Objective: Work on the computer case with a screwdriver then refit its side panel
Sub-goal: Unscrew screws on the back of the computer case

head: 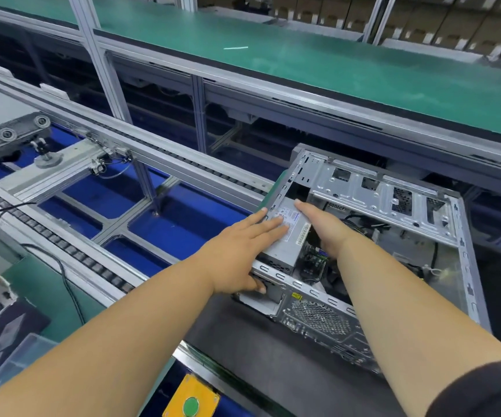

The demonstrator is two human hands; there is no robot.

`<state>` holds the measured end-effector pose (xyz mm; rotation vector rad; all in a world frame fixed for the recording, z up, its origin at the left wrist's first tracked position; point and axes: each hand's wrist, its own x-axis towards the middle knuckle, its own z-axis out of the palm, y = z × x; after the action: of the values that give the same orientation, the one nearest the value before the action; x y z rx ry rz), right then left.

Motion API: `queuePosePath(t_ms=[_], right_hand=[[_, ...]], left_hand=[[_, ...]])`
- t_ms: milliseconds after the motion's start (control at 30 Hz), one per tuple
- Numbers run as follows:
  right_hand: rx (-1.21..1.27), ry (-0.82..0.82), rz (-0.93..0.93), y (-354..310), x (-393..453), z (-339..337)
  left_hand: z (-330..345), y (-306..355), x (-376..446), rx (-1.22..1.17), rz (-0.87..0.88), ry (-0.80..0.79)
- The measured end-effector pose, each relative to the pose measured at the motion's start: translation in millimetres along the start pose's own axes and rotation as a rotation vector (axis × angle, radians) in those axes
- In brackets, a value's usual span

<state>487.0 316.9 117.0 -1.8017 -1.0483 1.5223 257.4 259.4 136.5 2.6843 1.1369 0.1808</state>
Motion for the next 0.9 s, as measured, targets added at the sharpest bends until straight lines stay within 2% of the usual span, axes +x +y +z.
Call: queuePosePath(t_ms=[167,367,633,733,900], right_hand=[[-0.013,-0.035,-0.062,0,3,-2],[-0.138,-0.116,-0.082,-2,-7,-1],[-0.235,-0.123,-0.092,-4,-9,-5],[-0.227,-0.103,-0.118,-3,-9,-6],[-0.238,-0.071,-0.12,-6,-8,-5]], left_hand=[[2,-3,2,-0.028,0.006,0.017],[0,-4,0,-0.118,0.031,0.025],[0,-2,0,-0.199,0.014,0.046],[-1,-1,-1,-0.15,0.018,0.057],[-6,4,1,0.108,0.045,0.045]])
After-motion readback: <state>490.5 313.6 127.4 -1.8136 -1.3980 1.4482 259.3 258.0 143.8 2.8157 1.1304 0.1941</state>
